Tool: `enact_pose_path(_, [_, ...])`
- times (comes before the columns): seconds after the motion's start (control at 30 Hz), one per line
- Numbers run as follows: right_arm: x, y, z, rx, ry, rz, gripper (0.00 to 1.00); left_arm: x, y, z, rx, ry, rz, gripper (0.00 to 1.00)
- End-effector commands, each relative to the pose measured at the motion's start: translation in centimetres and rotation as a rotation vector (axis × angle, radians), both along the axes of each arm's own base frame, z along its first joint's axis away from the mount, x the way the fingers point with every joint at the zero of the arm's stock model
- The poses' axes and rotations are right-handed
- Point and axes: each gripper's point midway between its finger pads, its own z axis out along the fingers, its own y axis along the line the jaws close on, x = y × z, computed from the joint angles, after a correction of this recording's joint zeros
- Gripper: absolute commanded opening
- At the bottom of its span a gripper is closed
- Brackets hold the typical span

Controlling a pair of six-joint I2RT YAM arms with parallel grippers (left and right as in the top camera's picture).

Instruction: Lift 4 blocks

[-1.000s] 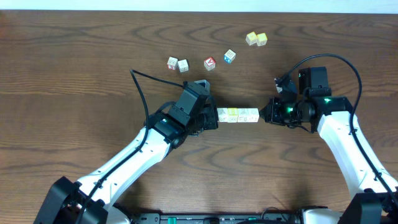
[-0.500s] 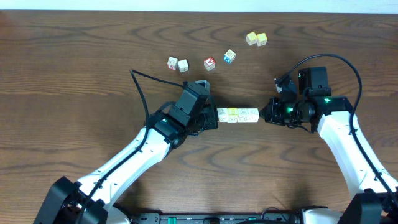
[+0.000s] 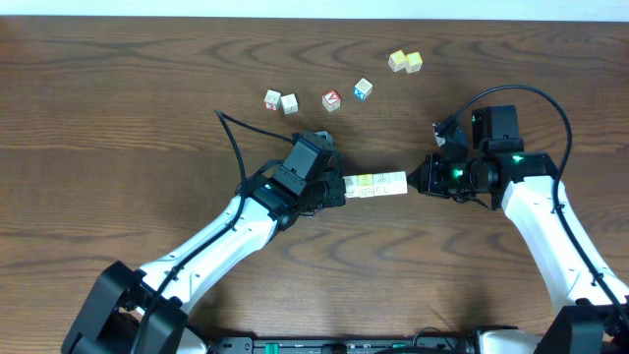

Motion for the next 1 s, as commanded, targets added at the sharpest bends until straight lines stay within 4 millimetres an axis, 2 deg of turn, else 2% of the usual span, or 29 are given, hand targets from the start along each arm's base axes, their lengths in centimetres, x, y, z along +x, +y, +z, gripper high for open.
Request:
enact_pose_path(0.0, [-1.8, 4.5, 2.3, 0.186, 0.019, 0.123, 0.01, -1.7, -3.9, 2.7, -0.153, 0.007, -0.130, 0.07])
enact_pose_path(0.3, [-2.2, 5.3, 1.2, 0.093, 0.023, 0.131, 0.01, -1.7, -3.9, 2.8, -0.155, 0.005, -0.132, 0.07])
enact_pose_path(0.63, [-2.0, 5.0, 0.6, 0.069, 0.037, 0.117, 0.01, -2.0, -4.1, 2.0, -0.152, 0.034, -0.144, 0.07])
enact_pose_path(0.97, [-1.9, 5.1, -1.4, 0.059, 0.099, 0.117, 0.01, -2.2, -4.3, 1.6, -0.151, 0.044, -0.152, 0.07])
